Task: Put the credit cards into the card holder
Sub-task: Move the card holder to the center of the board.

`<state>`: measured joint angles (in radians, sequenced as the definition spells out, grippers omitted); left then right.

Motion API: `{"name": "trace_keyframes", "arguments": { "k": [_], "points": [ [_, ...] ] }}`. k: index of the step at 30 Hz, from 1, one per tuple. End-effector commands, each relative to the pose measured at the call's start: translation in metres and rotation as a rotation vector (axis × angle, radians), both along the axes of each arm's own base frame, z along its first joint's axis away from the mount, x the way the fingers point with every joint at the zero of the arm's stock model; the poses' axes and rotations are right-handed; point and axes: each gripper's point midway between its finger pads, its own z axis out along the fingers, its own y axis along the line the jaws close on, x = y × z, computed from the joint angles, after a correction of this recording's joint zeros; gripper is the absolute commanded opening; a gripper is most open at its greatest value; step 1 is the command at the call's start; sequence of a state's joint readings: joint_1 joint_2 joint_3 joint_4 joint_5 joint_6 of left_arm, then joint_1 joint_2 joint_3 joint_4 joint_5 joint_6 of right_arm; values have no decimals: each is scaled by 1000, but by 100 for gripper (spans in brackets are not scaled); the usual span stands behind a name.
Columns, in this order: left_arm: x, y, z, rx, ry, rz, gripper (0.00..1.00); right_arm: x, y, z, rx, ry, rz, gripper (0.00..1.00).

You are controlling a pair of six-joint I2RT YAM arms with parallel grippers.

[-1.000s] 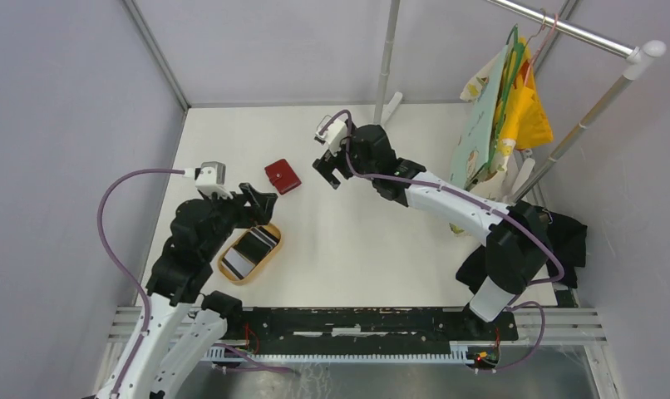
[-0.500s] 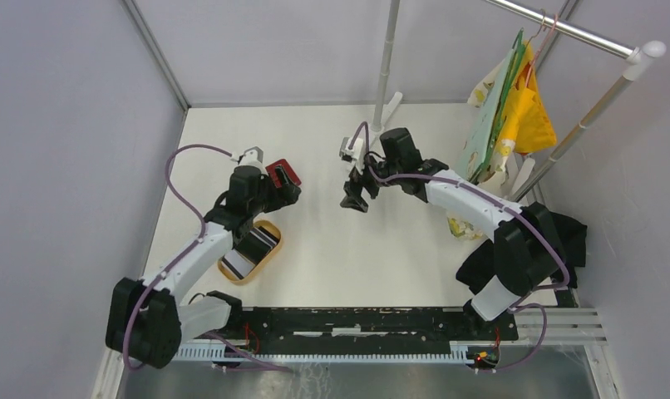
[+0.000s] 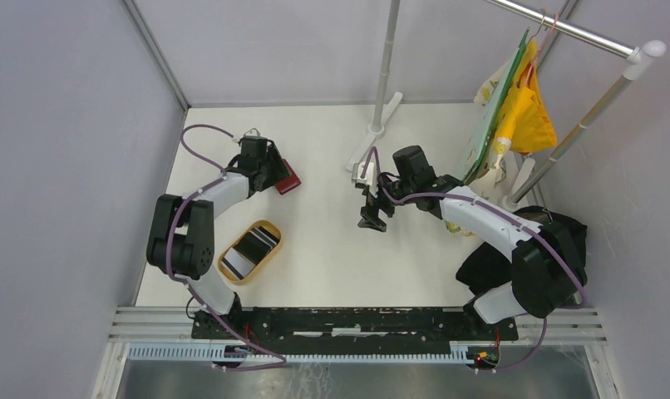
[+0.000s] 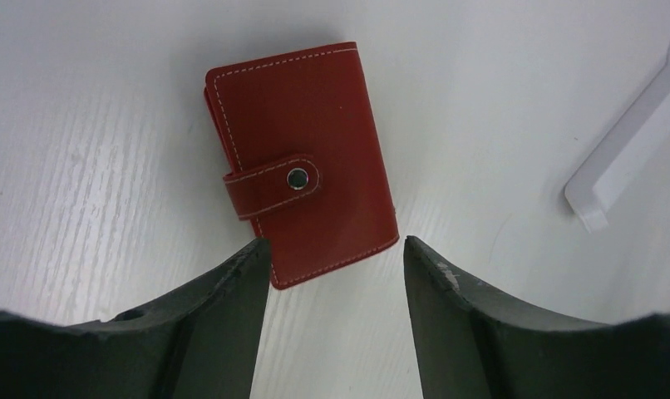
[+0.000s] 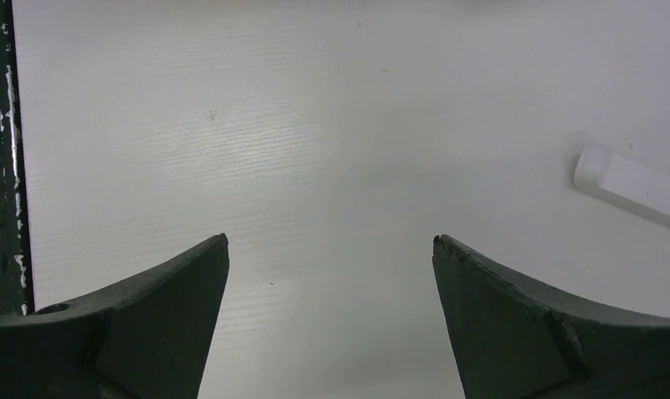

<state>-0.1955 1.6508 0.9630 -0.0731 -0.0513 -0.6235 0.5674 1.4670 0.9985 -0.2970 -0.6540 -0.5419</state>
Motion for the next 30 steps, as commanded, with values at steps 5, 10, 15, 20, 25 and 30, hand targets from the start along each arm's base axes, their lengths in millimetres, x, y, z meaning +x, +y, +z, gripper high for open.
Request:
{"name": "trace_keyframes", "arguments": {
  "k": [5, 10, 15, 20, 25, 30],
  "points": [
    [10, 13, -21, 67, 82, 37, 65, -2, 4, 6, 29, -37, 51, 98],
    [2, 18, -31, 85, 113, 52, 66, -2, 3, 7, 36, -49, 51, 98],
    [9, 9, -43, 61, 129, 24, 52, -3, 4, 5, 35, -39, 53, 98],
    [14, 2, -46, 47, 126, -14, 31, -4, 3, 7, 38, -46, 56, 98],
    [11, -13, -42, 74, 109, -138, 7, -4, 2, 6, 30, -51, 65, 98],
    [-11, -64, -33, 138, 68, -404, 2, -12, 0, 16, 36, -125, 139, 98]
  ]
}}
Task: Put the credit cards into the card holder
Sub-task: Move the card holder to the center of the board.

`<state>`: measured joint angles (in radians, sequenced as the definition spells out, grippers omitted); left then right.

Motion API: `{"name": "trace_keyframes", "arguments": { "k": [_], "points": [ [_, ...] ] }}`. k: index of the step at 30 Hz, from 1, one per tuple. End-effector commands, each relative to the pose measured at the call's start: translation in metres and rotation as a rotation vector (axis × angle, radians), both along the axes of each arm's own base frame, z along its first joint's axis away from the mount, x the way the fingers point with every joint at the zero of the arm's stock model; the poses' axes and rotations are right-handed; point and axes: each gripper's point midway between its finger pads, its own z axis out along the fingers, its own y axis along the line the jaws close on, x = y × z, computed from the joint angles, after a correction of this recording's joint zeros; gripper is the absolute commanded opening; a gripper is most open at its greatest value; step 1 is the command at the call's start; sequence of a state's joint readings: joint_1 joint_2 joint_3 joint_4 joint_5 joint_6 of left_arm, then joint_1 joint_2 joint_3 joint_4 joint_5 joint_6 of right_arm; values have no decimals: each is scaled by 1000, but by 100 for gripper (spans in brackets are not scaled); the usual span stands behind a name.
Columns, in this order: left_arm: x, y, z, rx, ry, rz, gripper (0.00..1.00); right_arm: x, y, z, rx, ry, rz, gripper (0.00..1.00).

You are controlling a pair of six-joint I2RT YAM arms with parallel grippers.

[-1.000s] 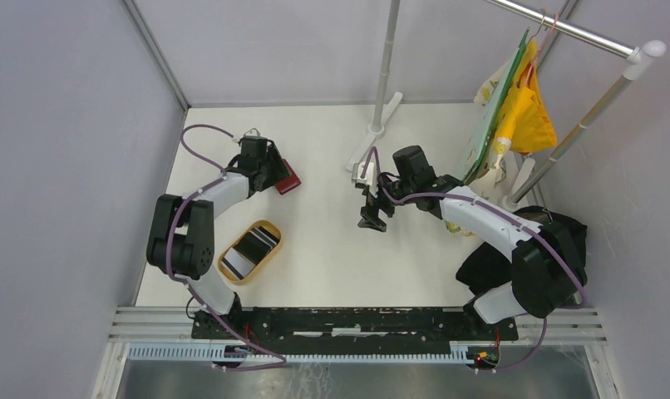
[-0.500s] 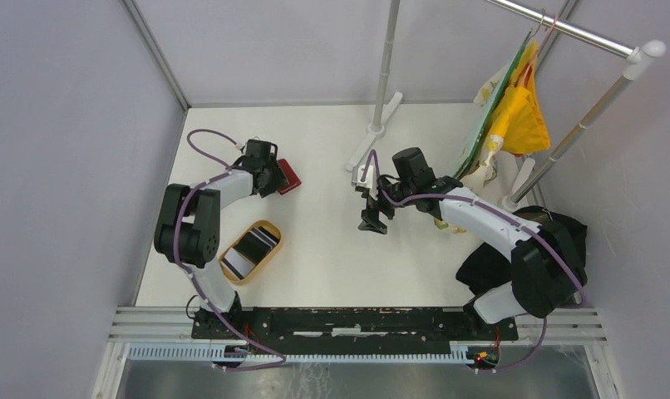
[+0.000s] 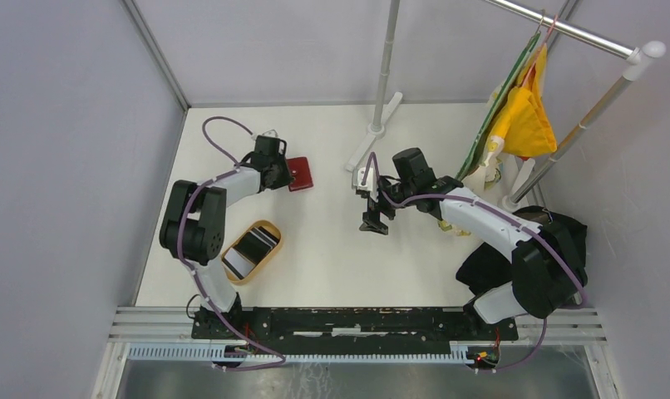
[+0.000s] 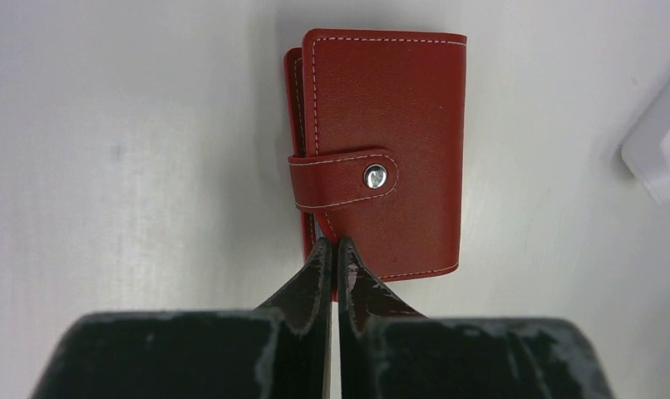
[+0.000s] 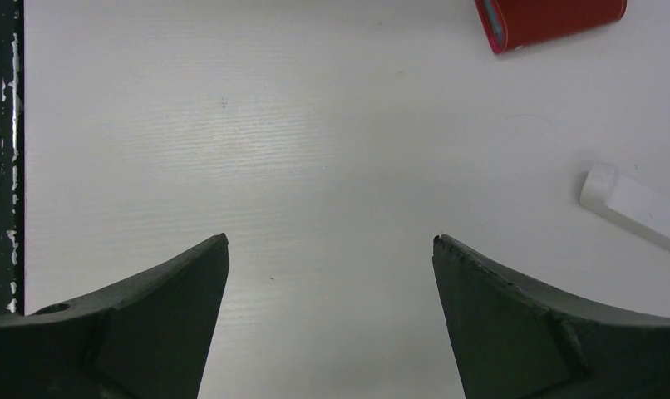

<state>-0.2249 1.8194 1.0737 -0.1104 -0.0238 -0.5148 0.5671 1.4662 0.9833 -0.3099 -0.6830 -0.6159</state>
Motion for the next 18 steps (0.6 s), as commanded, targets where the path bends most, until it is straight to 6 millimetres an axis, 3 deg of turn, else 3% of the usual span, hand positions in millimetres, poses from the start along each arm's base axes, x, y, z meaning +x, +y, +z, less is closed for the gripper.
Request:
{"name": "trace_keyframes", "arguments": {
  "k": [1, 6, 10, 14, 18],
  "points": [
    [-31, -57, 2, 60, -6, -329, 2, -8, -1, 24, 49, -126, 99, 98],
    [-83, -102, -1, 69, -4, -570, 2, -25, -10, 28, 43, -305, 246, 98],
    [-132, -146, -4, 23, -9, -837, 2, -45, -30, 1, -68, -486, 482, 98],
    [-176, -182, -17, 41, -15, -1096, 2, -53, -43, -19, -139, -549, 583, 97],
    [-195, -204, -26, 70, -53, -1264, 2, -77, -49, -37, -136, -579, 758, 82]
  ]
}}
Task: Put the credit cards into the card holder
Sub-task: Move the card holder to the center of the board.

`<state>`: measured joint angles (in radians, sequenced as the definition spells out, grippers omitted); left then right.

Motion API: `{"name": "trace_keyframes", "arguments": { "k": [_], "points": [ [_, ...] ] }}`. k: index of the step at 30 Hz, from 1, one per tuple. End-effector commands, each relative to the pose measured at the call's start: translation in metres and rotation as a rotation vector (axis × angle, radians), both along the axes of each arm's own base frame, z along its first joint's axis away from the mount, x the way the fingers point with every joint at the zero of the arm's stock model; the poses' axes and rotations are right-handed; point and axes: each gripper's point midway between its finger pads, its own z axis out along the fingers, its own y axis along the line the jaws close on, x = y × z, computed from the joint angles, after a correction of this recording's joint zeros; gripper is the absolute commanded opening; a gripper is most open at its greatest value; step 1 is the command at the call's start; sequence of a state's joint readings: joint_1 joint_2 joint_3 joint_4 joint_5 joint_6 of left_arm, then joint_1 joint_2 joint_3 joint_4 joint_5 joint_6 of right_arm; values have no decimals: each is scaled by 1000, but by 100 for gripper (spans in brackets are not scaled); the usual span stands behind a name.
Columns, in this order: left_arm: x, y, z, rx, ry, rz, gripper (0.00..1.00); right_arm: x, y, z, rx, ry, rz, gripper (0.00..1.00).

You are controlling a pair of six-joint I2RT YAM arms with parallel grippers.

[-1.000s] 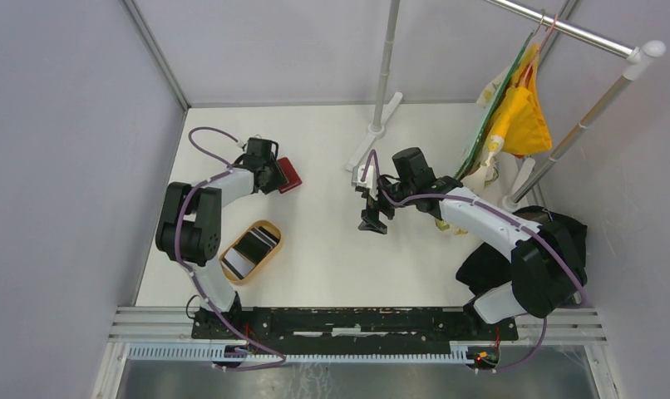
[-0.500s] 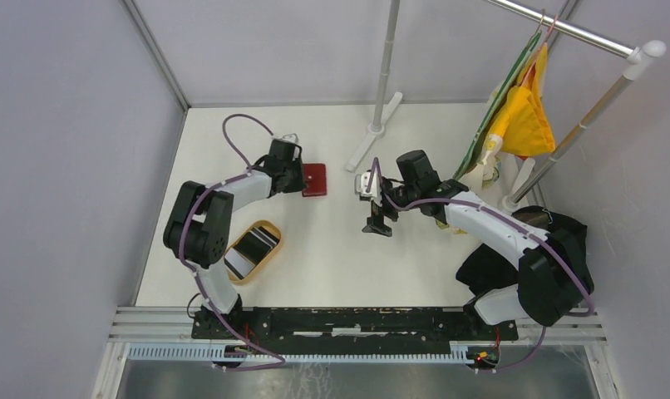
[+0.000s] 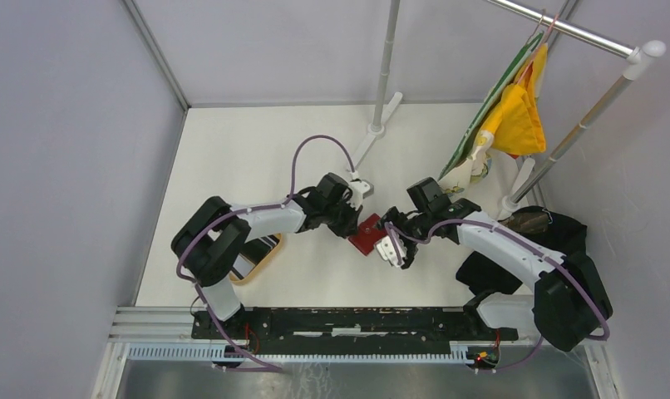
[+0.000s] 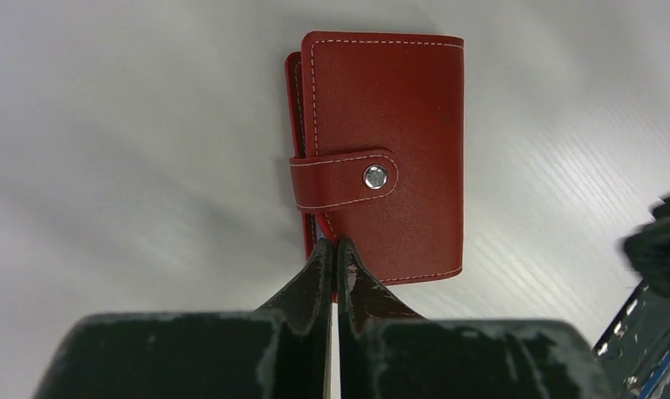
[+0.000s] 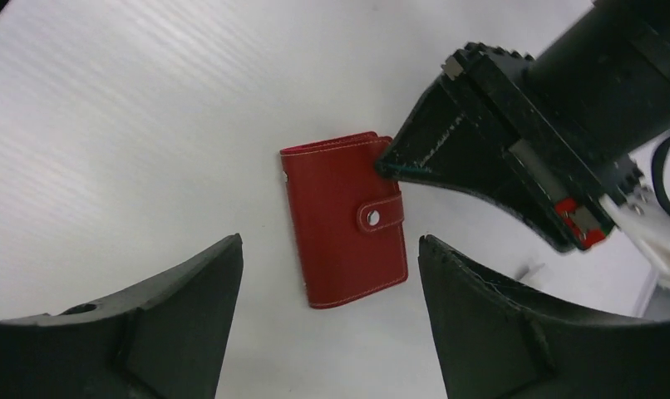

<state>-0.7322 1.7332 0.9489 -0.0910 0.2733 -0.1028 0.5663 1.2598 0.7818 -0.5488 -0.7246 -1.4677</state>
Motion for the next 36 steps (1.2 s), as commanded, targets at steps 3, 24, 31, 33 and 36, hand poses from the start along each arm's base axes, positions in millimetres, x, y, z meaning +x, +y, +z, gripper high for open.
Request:
{"name": "trace_keyframes", "arguments": {
  "k": [3, 24, 31, 33, 36],
  "points": [
    [-34, -19, -23, 28, -49, -312, 4, -25, -9, -18, -54, -79, 255, 70],
    [2, 31, 88, -375, -221, 351, 100, 23, 7, -34, -77, 3, 14, 27],
    [-32, 11, 57, -568, 131, 426, 69, 30, 13, -47, -150, -29, -4, 28],
    [-33, 16, 48, -563, 168, 487, 64, 32, 14, -50, -169, -40, -13, 29],
    [-33, 17, 47, -576, 199, 553, 57, 33, 15, -52, -176, -43, -15, 29]
  ]
}}
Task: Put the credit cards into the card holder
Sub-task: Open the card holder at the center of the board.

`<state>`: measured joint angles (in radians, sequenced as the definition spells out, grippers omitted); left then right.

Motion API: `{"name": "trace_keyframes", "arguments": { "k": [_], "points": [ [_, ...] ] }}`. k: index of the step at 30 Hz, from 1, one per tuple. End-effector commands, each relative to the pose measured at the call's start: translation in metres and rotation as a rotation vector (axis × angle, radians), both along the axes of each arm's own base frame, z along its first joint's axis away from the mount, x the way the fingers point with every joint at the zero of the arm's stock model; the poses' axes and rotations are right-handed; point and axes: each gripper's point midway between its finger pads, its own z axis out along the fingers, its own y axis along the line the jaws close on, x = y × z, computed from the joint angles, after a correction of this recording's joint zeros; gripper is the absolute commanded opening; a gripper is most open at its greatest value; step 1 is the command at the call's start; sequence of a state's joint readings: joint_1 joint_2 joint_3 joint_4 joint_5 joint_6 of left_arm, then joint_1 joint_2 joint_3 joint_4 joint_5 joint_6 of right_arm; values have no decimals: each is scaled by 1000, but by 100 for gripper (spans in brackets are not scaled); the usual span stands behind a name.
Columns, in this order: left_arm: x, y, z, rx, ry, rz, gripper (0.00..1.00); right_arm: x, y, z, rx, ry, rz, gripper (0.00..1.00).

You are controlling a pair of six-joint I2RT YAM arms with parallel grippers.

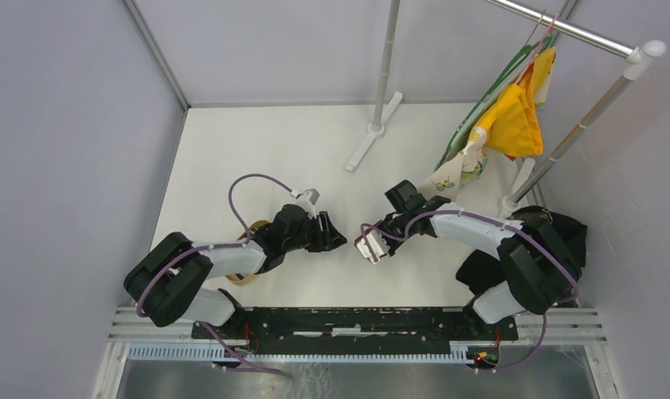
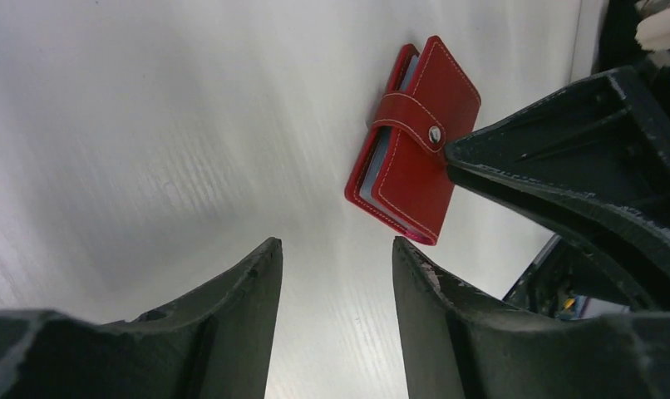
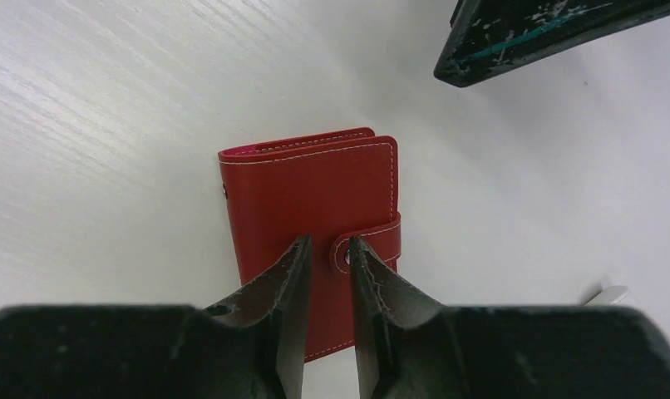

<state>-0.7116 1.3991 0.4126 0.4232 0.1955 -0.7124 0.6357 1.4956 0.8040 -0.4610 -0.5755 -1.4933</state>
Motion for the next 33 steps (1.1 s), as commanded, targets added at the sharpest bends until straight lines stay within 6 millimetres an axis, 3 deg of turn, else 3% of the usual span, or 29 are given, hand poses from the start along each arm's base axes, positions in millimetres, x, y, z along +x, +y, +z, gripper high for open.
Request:
{"name": "trace_keyframes", "arguments": {
  "k": [1, 18, 25, 29, 33],
  "points": [
    [9, -18, 31, -176, 38, 102, 57, 17, 7, 9, 0, -54, -30, 30],
    [8, -56, 19, -236, 167, 210, 49, 19, 7, 5, -9, -49, -47, 31],
    [9, -70, 0, -234, 215, 183, 42, 19, 6, 5, -13, -55, -49, 31],
    [11, -74, -3, -223, 213, 173, 31, 19, 6, 5, -13, -51, -49, 31],
    [13, -73, -8, -178, 193, 157, 10, 19, 5, 4, -16, -54, -49, 31]
  ]
}}
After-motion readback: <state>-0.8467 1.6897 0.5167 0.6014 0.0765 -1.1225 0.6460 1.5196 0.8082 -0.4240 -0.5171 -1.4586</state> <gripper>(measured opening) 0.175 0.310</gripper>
